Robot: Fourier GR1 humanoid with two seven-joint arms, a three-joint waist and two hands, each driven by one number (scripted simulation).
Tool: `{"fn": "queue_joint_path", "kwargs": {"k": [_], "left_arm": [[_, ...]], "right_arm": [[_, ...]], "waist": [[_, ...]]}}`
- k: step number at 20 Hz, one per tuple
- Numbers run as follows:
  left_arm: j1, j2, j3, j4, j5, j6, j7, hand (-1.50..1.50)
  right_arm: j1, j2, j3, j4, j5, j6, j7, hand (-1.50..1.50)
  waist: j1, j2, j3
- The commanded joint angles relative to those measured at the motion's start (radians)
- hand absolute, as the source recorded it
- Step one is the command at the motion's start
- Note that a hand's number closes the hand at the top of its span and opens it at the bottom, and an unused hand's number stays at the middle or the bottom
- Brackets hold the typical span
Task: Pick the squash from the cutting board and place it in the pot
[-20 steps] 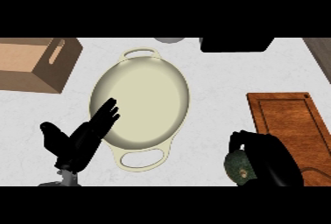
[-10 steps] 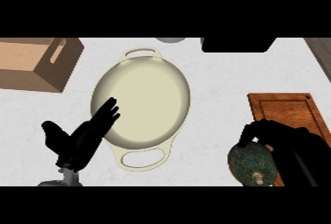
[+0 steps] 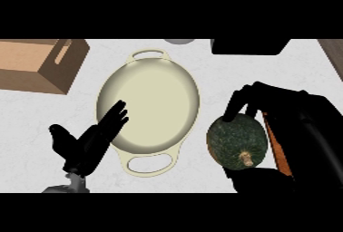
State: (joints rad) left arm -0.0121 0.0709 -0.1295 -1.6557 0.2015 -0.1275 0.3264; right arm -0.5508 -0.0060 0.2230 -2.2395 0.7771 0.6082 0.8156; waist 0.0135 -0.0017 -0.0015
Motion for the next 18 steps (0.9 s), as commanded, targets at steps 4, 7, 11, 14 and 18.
{"fn": "queue_joint_path", "kwargs": {"k": [4,7,11,14,18], "left_arm": [[-0.016,-0.010,-0.010,-0.005,-0.019,0.013,0.024,0.00],[0.011,0.018,0.022,-0.033,0.013,-0.019,0.009,0.00],[-0.015,0.014,0.035,0.049,0.009,-0.039,-0.033,0.00],[-0.077,0.015,0.049,0.019,0.023,-0.014,0.051,0.00],[-0.025,-0.018,-0.005,0.038,-0.026,-0.014,-0.019,0.00]], "right_arm": [[-0.340,0.006,-0.040,0.286,-0.165,-0.121,0.170,1.50],[-0.395,0.006,-0.042,0.450,-0.103,-0.191,0.064,1.50],[-0.467,0.006,-0.006,0.627,-0.131,-0.299,-0.014,1.50],[-0.533,0.006,0.017,0.765,-0.133,-0.344,-0.058,1.50],[-0.598,0.006,0.063,1.005,-0.164,-0.508,-0.158,1.50]], "waist": [[0.004,0.001,0.000],[0.007,0.003,0.001],[0.005,0.005,0.000],[0.004,0.005,0.001],[0.019,0.009,0.000]]}}
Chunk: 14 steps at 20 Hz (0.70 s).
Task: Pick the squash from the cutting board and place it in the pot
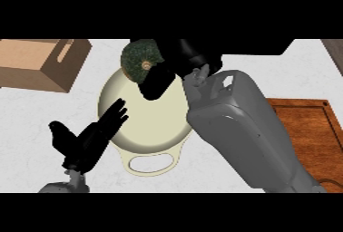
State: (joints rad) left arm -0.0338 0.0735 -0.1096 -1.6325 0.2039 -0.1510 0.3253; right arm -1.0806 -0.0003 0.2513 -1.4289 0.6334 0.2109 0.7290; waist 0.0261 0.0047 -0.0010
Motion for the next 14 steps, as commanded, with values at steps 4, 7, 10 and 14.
{"fn": "queue_joint_path", "kwargs": {"k": [4,7,10,14], "left_arm": [[0.010,-0.005,-0.021,-0.097,-0.004,0.024,0.081,0.00],[0.033,0.018,-0.011,-0.028,0.006,-0.047,-0.019,0.00],[-0.019,0.005,-0.010,-0.010,-0.007,-0.026,-0.003,0.00],[0.054,-0.035,-0.074,-0.045,-0.043,-0.006,-0.014,0.00]], "right_arm": [[-0.111,0.000,0.093,0.350,-0.065,-0.250,-0.130,1.50],[-0.152,0.000,0.160,0.487,-0.152,-0.375,-0.192,1.50],[-0.192,0.000,0.203,0.576,-0.254,-0.470,-0.241,1.50],[-0.252,0.000,0.301,0.673,-0.356,-0.471,-0.225,1.50]], "waist": [[0.015,0.000,0.000],[0.036,0.007,-0.001],[0.046,0.010,-0.001],[0.063,0.008,-0.001]]}}
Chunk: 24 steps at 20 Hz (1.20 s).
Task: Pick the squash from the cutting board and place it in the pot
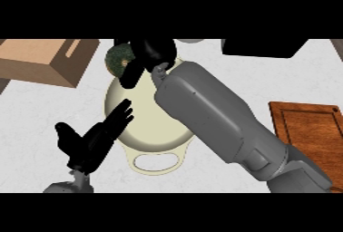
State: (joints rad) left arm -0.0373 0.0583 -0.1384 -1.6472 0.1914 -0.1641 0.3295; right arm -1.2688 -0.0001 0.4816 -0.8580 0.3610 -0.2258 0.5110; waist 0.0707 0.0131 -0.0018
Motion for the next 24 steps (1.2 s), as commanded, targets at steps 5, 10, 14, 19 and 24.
{"fn": "queue_joint_path", "kwargs": {"k": [5,10,14,19,24], "left_arm": [[-0.038,-0.016,-0.026,0.007,-0.011,-0.005,0.010,0.00],[-0.071,-0.026,-0.026,0.041,-0.017,-0.004,0.006,0.00],[-0.064,0.005,0.003,0.052,0.013,-0.042,-0.003,0.00],[-0.099,0.005,0.015,0.043,0.006,-0.018,0.032,0.00],[-0.090,-0.016,0.018,0.068,-0.001,-0.007,-0.005,0.00]], "right_arm": [[0.027,0.000,0.071,0.156,-0.250,-0.183,-0.069,-1.50],[0.076,0.000,0.052,0.116,-0.455,-0.248,-0.185,-1.50],[0.081,0.000,0.055,0.133,-0.556,-0.299,-0.310,-1.50],[0.090,0.000,0.092,0.182,-0.622,-0.409,-0.451,-1.50],[-0.007,0.000,0.063,0.317,-0.660,-0.434,-0.476,-1.50]], "waist": [[0.051,0.015,0.000],[0.066,0.021,0.000],[0.069,0.022,0.000],[0.044,0.015,0.001],[0.021,0.012,0.000]]}}
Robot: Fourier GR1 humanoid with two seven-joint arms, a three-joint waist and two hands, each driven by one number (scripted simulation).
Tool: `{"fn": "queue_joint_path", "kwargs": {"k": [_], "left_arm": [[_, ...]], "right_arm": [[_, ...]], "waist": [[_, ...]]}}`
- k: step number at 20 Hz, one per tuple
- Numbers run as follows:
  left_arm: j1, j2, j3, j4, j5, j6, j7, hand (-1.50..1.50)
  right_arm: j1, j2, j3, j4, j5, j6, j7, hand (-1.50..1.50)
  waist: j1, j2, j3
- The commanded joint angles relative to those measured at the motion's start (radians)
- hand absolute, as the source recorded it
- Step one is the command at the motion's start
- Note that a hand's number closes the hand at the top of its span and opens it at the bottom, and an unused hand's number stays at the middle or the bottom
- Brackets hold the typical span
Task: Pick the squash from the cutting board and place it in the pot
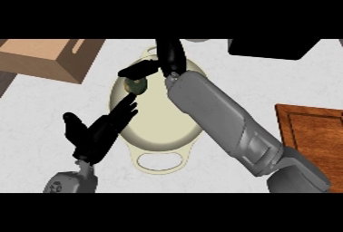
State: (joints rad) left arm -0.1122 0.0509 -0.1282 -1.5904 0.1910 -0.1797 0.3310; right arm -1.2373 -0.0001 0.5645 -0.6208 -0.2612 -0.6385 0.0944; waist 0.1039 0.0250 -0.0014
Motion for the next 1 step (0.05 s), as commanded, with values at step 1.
{"fn": "queue_joint_path", "kwargs": {"k": [1], "left_arm": [[0.033,-0.005,0.000,-0.021,-0.009,0.017,0.001,0.00]], "right_arm": [[0.017,0.000,0.000,0.053,-0.047,-0.039,-0.089,-1.50]], "waist": [[-0.031,-0.009,0.001]]}}
